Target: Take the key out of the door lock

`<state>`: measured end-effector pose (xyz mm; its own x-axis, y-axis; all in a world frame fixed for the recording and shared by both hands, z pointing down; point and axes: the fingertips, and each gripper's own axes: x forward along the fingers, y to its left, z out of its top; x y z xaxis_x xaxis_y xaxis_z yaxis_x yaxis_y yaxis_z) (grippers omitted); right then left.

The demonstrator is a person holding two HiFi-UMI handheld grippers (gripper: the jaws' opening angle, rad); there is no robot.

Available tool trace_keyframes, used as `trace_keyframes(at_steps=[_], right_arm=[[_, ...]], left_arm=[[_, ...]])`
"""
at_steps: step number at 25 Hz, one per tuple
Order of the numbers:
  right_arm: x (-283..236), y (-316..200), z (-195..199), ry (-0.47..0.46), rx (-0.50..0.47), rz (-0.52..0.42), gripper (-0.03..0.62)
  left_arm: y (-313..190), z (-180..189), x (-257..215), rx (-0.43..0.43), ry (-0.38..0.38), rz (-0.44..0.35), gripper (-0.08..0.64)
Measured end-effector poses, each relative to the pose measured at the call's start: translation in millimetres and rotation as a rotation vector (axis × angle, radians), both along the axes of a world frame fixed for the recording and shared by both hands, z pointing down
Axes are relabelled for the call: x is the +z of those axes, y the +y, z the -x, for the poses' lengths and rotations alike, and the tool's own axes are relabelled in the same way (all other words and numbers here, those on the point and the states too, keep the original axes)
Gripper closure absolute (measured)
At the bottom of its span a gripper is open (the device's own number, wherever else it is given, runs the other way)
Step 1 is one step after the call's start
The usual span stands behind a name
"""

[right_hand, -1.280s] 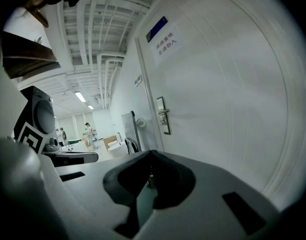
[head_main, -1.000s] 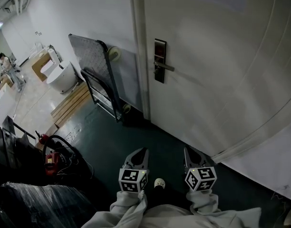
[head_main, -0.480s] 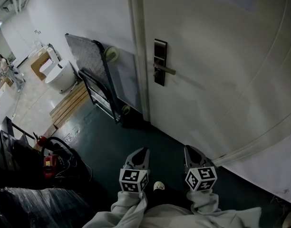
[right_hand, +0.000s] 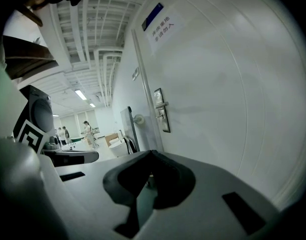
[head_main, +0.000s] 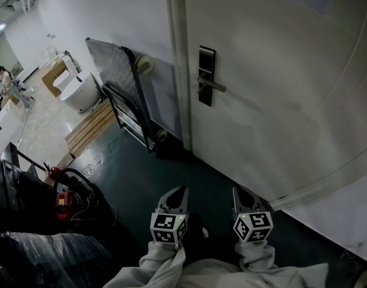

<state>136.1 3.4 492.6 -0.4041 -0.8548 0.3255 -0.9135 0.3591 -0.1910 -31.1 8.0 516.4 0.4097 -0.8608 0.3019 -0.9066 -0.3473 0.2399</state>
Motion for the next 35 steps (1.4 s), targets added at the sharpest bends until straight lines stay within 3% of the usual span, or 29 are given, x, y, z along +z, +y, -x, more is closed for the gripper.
trace_keyframes(at_steps=[18, 35], right_arm=[[5.0, -20.7, 2.6, 0.009, -0.001, 0.001, 0.541], [-0.9, -111.4, 15.4, 0.015, -0.036, 0.006, 0.54]], left_arm=[[-28.2, -3.2, 1.3, 0.008, 0.004, -0.002, 0.535], [-121.7, -2.9, -9.0, 0.001, 0.032, -0.013, 0.535]])
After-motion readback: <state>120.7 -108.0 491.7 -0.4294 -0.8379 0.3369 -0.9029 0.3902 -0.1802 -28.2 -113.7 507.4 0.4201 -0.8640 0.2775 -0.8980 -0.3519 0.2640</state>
